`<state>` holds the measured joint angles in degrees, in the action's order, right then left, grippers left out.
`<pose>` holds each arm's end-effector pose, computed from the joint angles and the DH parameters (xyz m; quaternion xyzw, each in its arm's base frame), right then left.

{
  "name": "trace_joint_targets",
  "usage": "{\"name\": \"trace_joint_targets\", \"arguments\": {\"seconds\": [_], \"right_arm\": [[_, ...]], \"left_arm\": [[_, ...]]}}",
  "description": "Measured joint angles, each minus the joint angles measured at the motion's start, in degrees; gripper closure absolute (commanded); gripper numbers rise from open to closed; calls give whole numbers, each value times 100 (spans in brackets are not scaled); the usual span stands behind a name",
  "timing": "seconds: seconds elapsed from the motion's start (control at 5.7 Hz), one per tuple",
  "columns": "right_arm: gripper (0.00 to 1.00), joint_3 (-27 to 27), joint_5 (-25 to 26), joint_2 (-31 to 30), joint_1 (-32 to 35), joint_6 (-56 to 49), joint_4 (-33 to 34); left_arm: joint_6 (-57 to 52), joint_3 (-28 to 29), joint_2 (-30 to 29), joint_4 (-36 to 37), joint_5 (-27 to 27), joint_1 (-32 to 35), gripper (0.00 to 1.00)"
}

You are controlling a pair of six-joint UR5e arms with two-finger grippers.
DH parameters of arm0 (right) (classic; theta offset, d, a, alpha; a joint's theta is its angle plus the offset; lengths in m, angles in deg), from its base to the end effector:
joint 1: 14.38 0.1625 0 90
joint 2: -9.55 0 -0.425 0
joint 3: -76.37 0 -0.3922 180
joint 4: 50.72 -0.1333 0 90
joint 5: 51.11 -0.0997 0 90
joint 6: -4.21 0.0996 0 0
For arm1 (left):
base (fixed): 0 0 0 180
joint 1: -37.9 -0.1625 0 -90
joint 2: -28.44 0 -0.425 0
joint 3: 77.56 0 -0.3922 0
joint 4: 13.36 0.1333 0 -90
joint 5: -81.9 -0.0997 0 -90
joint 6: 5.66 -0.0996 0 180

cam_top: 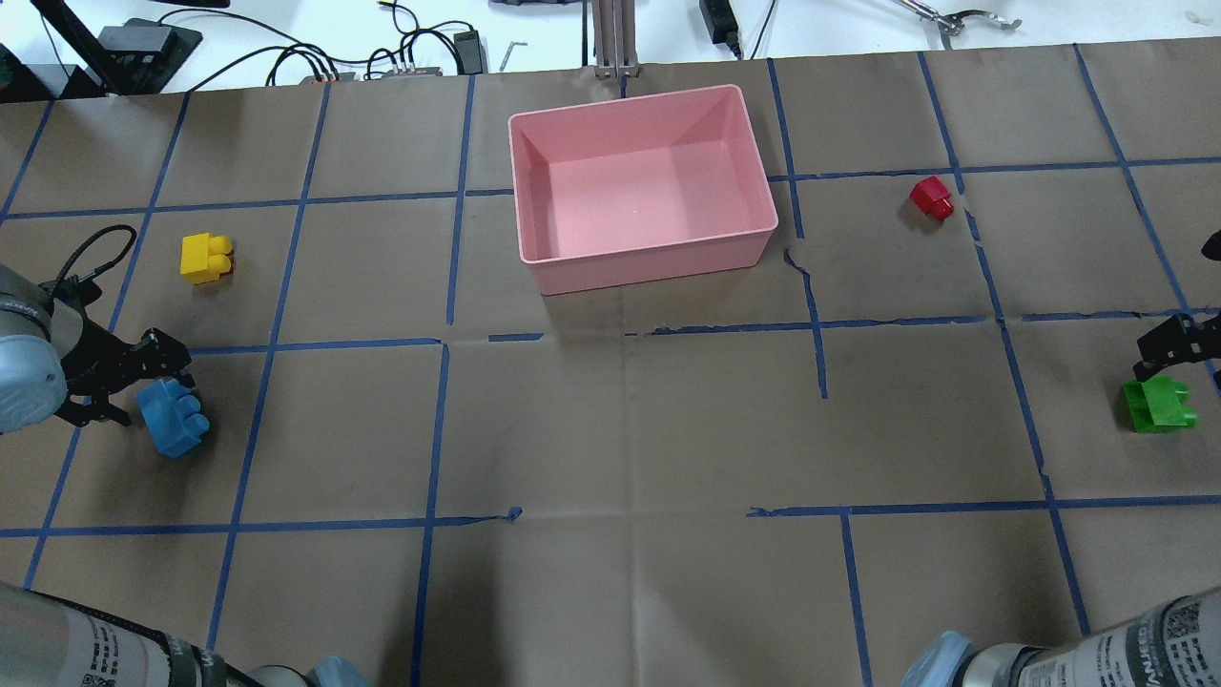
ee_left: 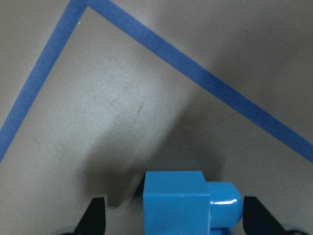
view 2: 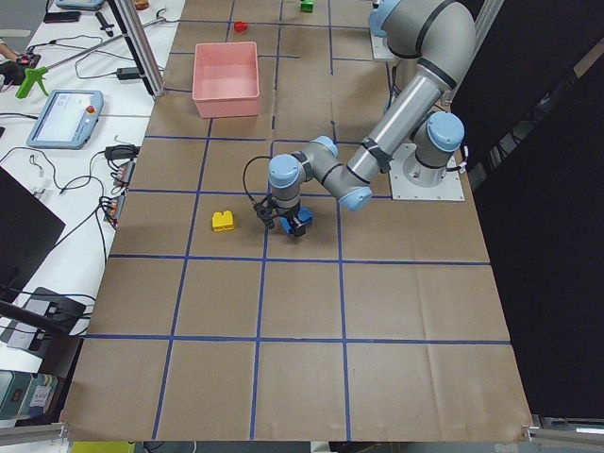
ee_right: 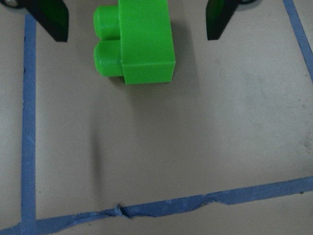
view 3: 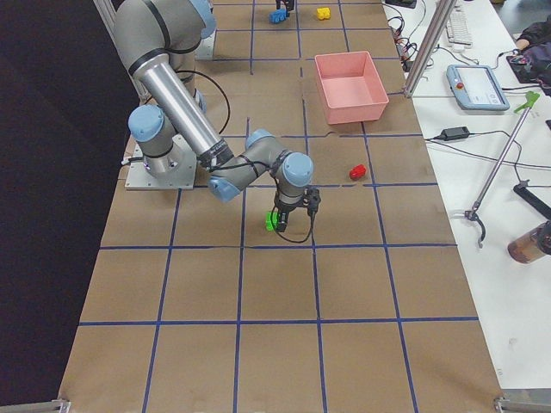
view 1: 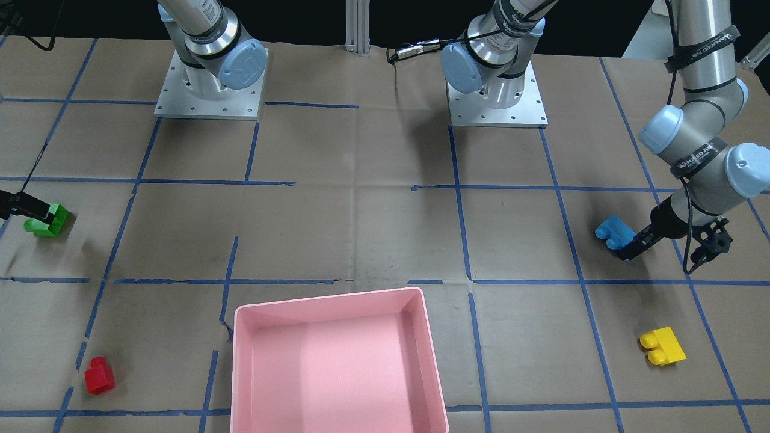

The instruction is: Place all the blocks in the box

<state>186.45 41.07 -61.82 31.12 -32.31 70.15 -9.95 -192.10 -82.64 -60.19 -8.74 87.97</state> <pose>-0.2770 -0.4667 0.2078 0.0681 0.9952 0.0643 0.0300 0.2340 -0.4855 0.1750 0.3058 -0.9518 -0.0219 0.0029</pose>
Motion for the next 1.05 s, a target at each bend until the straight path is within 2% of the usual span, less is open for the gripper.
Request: {"name": "trace_joint_targets", "arguments": {"seconds": [0.35, 0.53, 0.7, 0.88, 1.05], "right_arm": [[1, 4, 180, 154, 3, 3, -1], [1, 4, 259, 204, 3, -1, -13], [1, 29, 370, 224, 3, 2, -27], [2, 109, 449, 225, 3, 12, -23], [10, 198, 473, 223, 3, 19, 12]], "left_arm": [[180, -22, 20, -54, 33, 33, 8], [181, -46, 15, -72, 42, 36, 22], [174, -71, 4, -93, 37, 36, 50], [171, -85, 16, -159, 26, 32, 66], [156, -88, 42, -236, 27, 30, 74]]}}
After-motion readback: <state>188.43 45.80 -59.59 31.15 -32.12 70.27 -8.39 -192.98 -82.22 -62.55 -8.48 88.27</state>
